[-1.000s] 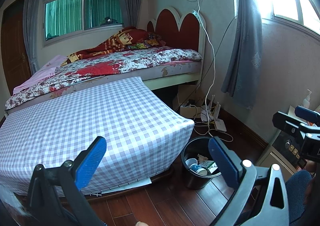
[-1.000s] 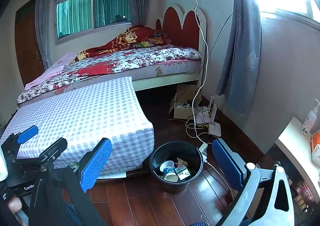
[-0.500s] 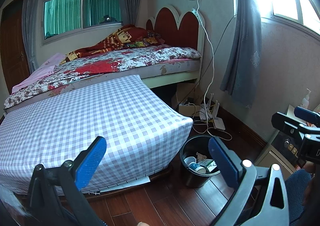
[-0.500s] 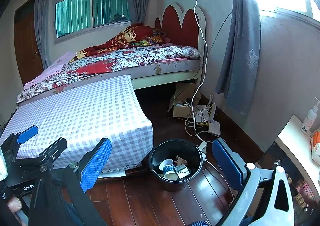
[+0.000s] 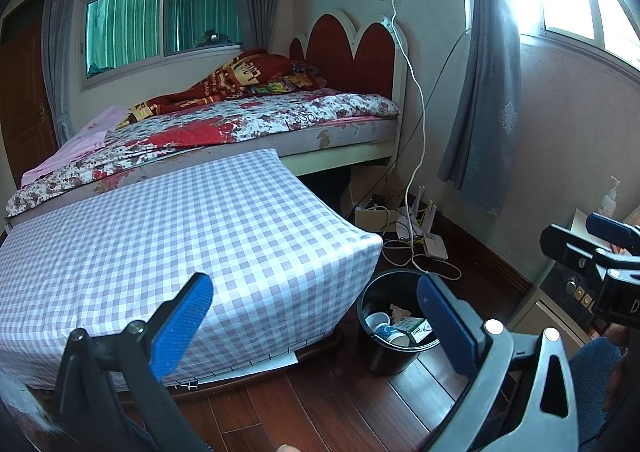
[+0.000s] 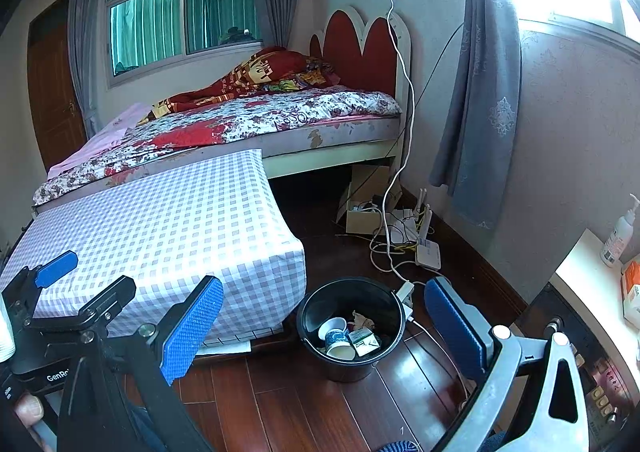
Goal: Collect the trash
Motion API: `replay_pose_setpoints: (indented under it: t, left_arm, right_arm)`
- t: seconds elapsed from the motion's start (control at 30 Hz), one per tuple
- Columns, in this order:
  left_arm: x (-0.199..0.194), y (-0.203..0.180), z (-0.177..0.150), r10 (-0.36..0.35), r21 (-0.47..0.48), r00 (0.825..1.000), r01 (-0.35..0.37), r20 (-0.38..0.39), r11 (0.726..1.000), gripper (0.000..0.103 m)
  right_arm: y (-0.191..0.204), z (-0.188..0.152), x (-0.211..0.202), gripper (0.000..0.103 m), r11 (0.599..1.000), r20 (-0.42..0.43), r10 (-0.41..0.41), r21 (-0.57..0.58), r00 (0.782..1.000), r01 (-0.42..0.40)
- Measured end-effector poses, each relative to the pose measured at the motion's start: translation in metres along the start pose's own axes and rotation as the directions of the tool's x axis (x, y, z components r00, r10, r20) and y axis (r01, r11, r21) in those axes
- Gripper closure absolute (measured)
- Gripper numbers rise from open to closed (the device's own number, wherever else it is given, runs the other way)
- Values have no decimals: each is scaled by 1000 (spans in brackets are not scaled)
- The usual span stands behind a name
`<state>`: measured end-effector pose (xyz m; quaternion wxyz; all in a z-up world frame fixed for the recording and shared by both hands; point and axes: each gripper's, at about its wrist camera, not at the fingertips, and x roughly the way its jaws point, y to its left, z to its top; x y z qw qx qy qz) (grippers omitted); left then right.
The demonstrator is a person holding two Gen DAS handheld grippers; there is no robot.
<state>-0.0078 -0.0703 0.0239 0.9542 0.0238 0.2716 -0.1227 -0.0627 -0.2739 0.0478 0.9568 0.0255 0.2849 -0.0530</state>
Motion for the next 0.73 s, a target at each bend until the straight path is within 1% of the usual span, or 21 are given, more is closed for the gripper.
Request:
replay_pose_setpoints:
  t: [0.47, 0.57, 0.67, 0.73]
  left_arm:
    - [1, -1, 0, -11, 5, 1000, 11, 1, 1000, 1]
    - [0, -2, 1, -39, 21, 999, 39, 12, 999, 1]
    - [-1, -2, 2, -21, 38, 999, 20, 31, 999, 1]
    - [0, -1, 3, -31, 37, 999, 30, 28, 999, 1]
  right_arm:
    - [1, -1, 0, 1, 1000, -3, 1, -4, 1000, -1]
    - [0, -1, 0, 1, 1000, -4, 0, -4, 1000, 0]
    - [-1, -1, 0, 1, 1000, -4, -2, -5, 1000, 2]
    - [-1, -1, 0, 1, 1000, -3, -5, -5, 1000, 5]
